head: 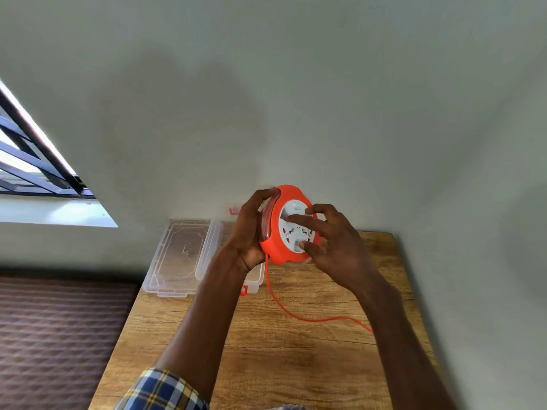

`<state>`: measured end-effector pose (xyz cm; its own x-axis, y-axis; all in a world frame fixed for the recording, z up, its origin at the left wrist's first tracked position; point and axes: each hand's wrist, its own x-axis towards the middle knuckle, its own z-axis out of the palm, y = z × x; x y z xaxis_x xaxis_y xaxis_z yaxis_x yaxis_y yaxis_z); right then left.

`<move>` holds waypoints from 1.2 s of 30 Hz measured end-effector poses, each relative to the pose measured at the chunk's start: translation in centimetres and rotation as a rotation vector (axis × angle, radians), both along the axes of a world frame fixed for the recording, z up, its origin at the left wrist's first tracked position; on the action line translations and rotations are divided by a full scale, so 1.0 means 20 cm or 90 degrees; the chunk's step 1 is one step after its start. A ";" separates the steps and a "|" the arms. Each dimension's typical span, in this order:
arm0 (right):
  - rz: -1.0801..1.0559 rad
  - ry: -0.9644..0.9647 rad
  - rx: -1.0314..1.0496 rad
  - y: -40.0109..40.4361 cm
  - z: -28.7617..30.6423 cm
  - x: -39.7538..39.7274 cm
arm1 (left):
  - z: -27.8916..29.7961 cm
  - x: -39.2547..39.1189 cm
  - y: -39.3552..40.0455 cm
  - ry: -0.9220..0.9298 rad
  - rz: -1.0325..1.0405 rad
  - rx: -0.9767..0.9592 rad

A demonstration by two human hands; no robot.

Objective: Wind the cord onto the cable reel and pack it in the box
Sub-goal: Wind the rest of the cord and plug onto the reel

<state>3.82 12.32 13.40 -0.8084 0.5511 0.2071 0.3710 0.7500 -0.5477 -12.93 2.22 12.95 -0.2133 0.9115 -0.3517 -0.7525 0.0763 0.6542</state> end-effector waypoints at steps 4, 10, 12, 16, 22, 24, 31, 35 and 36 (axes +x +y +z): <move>-0.031 -0.038 0.054 -0.01 0.00 -0.02 | -0.01 0.00 0.00 0.023 -0.010 -0.012; -0.088 -0.006 0.088 -0.06 -0.04 -0.05 | -0.02 -0.01 0.01 0.015 0.005 -0.005; -0.114 0.021 0.066 -0.07 -0.05 -0.05 | -0.02 -0.01 0.02 0.033 0.010 -0.008; -0.203 0.100 -0.074 -0.10 -0.03 -0.06 | -0.02 -0.01 0.02 0.080 0.007 -0.020; -0.315 0.141 -0.195 -0.13 -0.07 -0.13 | -0.04 0.00 0.01 0.087 -0.005 -0.034; -0.312 0.135 -0.236 -0.13 -0.08 -0.14 | -0.05 0.01 0.00 0.091 -0.015 -0.043; -0.113 0.126 -0.038 -0.06 -0.07 -0.04 | -0.03 -0.02 -0.02 0.008 -0.021 0.001; 0.041 0.032 -0.051 0.02 -0.07 0.00 | -0.04 -0.04 -0.01 -0.013 -0.017 -0.012; 0.062 -0.005 -0.029 0.03 -0.07 0.00 | -0.05 -0.04 -0.01 -0.013 -0.014 -0.022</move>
<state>3.84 12.85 11.90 -0.8605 0.4778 0.1768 0.3018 0.7577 -0.5786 -13.75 1.95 11.98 -0.1858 0.9032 -0.3870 -0.7632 0.1155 0.6358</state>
